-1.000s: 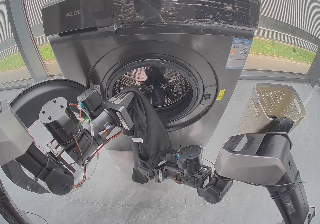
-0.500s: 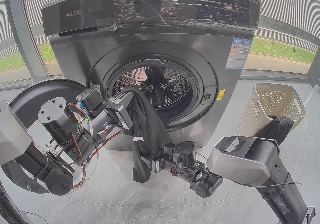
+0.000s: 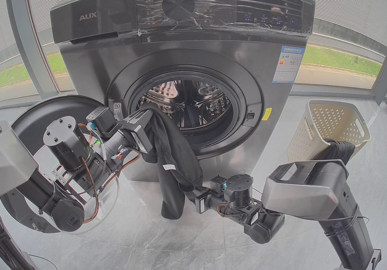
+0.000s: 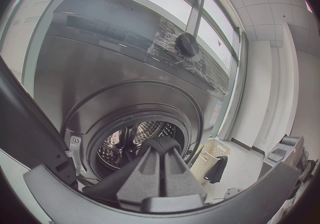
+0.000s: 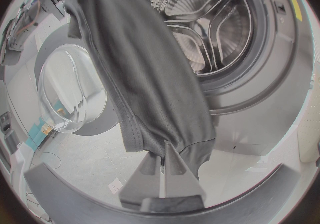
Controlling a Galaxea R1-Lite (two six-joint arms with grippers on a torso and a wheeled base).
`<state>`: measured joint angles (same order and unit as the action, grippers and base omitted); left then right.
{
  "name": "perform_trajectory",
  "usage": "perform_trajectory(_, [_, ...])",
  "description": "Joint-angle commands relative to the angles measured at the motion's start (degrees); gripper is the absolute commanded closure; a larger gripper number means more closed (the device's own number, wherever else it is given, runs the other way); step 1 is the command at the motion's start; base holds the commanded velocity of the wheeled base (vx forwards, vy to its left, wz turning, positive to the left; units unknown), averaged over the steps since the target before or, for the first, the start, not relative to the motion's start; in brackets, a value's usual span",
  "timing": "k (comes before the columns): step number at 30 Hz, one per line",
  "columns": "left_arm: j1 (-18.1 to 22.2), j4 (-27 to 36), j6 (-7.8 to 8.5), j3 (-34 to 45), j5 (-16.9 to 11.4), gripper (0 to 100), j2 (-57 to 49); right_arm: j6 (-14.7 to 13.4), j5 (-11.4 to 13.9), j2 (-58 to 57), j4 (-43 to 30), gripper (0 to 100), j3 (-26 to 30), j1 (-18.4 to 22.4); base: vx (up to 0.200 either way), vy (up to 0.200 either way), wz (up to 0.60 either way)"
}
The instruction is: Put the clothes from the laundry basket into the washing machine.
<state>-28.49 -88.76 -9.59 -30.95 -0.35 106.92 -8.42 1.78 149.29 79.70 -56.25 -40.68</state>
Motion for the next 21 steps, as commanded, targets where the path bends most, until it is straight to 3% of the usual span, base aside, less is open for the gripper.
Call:
perform_trajectory(1, [1.59, -0.10, -0.69, 0.63, -0.26, 100, -0.49, 1.04, 0.07, -9.45, 5.02, 100, 9.67, 2.45, 0.000, 0.000, 0.00])
perform_trajectory(5, [1.59, -0.10, -0.69, 1.77, -0.35, 100, -1.63, 1.13, 0.07, -15.08, 8.89, 100, 15.91, 5.08, 0.000, 0.000, 0.00])
perform_trajectory(7, [1.51, -0.19, -0.78, 2.74, -0.44, 100, -2.69, 2.27, -0.20, -20.88, 9.07, 100, 22.85, 8.25, 0.000, 0.000, 0.00])
perform_trajectory(10, [0.89, -0.10, -2.53, 3.88, -0.70, 100, -4.97, 2.71, -0.20, -27.21, 9.07, 100, 27.07, 11.15, 0.000, 0.000, 0.00])
perform_trajectory(15, [0.63, -0.10, -2.62, 7.57, -1.84, 100, -7.78, 2.71, 0.86, -37.66, 8.36, 100, 29.44, 13.79, 0.000, 0.000, 0.00])
perform_trajectory(21, [0.80, -0.10, -2.36, 12.93, -4.22, 100, -10.68, 2.62, 1.12, -40.48, 8.89, 100, 27.77, 13.43, 0.000, 0.000, 0.00])
